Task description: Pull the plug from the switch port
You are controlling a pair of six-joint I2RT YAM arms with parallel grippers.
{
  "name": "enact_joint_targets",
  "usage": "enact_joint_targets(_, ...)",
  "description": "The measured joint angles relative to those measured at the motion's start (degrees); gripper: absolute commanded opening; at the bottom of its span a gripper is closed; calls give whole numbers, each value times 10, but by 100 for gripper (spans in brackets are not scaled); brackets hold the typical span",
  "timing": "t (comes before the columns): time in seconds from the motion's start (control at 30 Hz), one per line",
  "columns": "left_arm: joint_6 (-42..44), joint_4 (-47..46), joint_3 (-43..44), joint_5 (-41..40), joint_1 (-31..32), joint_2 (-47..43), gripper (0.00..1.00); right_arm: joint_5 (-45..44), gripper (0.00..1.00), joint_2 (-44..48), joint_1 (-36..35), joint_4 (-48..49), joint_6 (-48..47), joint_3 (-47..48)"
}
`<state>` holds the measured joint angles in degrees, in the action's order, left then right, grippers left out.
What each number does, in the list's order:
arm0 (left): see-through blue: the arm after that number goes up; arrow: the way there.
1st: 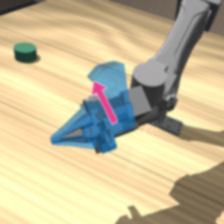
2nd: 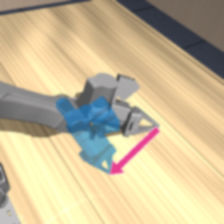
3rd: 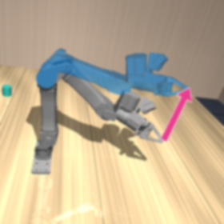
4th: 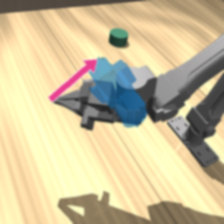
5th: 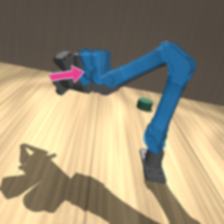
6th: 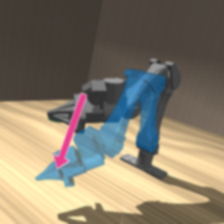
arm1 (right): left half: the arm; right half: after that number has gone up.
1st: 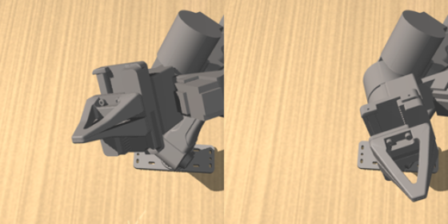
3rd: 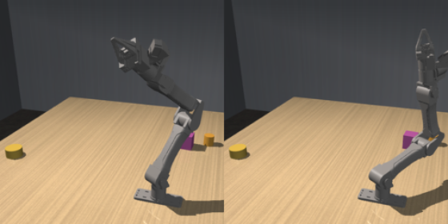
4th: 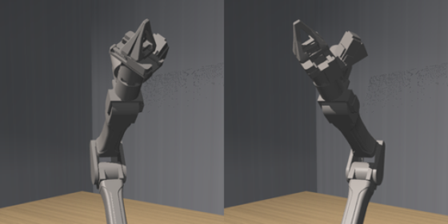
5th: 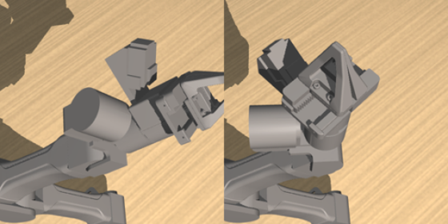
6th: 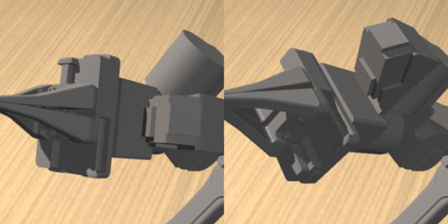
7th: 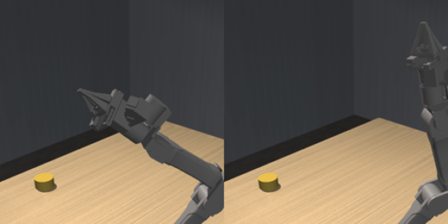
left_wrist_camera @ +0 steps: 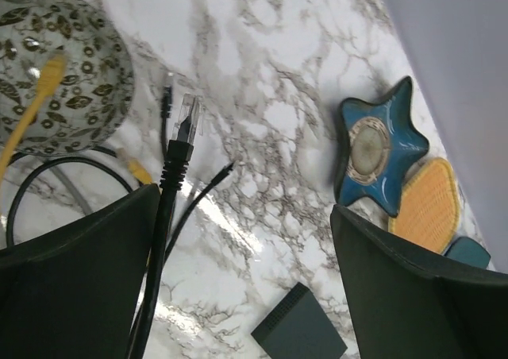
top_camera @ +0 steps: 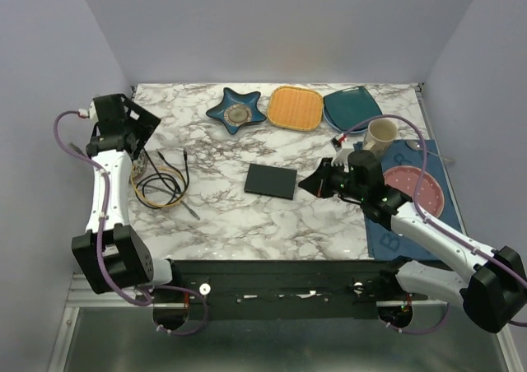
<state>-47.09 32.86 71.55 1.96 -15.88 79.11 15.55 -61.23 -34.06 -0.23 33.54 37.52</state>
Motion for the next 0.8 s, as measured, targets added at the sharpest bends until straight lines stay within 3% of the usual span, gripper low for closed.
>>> enact_joint_targets(0.23,22,-3,2,-10,111,-71,99,-20,19,0,0,-19,-10,25)
enact_joint_targets(0.37,28,9,2,-48,93,-79,99,-30,20,3,0,-33,-10,25)
enact_joint_targets(0.63,-13,43,-8,-63,-10,-43,99,-31,20,5,0,-44,-8,25)
enact_joint_targets(0.8,-24,7,-42,-23,27,-59,97,-32,20,9,0,-44,-7,23)
